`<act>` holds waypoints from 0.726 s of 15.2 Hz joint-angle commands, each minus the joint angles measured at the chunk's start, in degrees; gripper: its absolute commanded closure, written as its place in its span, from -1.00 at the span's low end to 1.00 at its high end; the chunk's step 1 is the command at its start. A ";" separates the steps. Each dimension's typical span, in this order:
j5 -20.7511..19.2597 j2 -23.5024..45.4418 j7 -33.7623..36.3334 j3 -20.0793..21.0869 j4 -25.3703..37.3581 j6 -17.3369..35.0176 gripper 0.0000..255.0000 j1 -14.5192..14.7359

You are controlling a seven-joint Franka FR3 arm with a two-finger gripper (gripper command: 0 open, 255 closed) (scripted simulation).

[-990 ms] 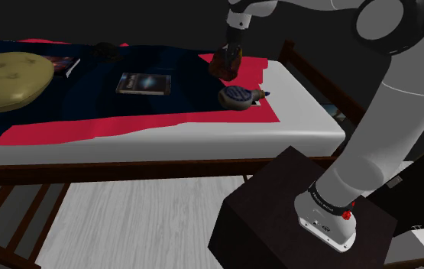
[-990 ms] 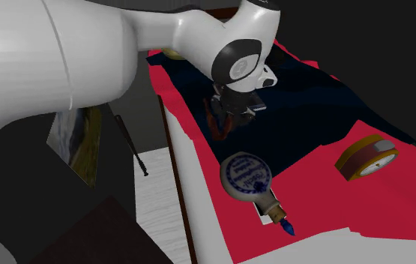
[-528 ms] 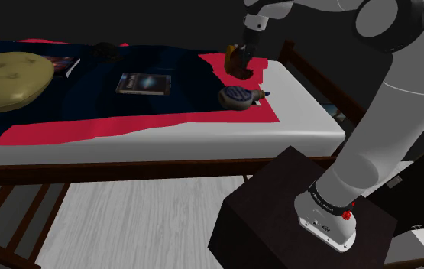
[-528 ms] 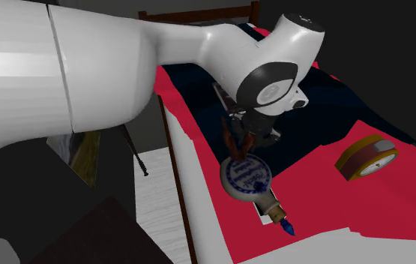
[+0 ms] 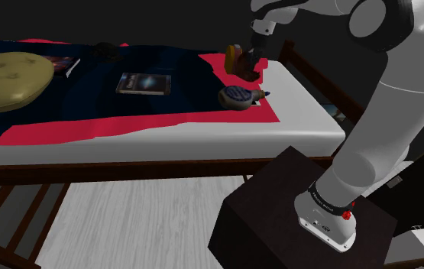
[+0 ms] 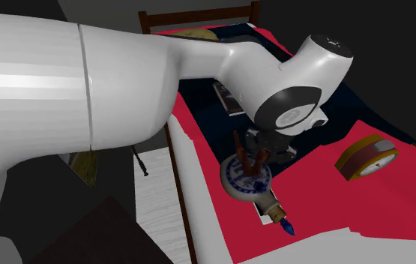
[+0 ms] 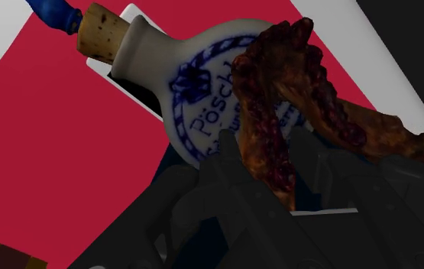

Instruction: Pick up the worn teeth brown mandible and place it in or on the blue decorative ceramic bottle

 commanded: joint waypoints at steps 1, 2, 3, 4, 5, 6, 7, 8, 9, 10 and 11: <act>0.10 0.04 -0.38 -0.03 -1.40 1.45 1.00 -0.07; 0.17 0.22 -0.49 -0.01 -1.94 2.15 1.00 -0.06; 0.25 0.41 -0.59 0.01 -2.46 2.85 1.00 -0.06; 0.34 0.61 -0.70 0.03 -2.96 3.54 1.00 -0.06; 0.51 1.04 -0.93 0.08 -3.91 4.89 1.00 -0.06; 0.51 1.03 -0.92 0.08 -3.92 4.89 1.00 -0.06; 0.51 1.03 -0.93 0.08 -3.91 4.89 1.00 -0.07; 0.51 1.04 -0.93 0.08 -3.91 4.89 1.00 -0.07; 0.51 1.04 -0.93 0.08 -3.91 4.89 1.00 -0.07; 0.51 1.04 -0.93 0.08 -3.91 4.89 1.00 -0.07; 0.51 1.04 -0.93 0.08 -3.91 4.89 1.00 -0.07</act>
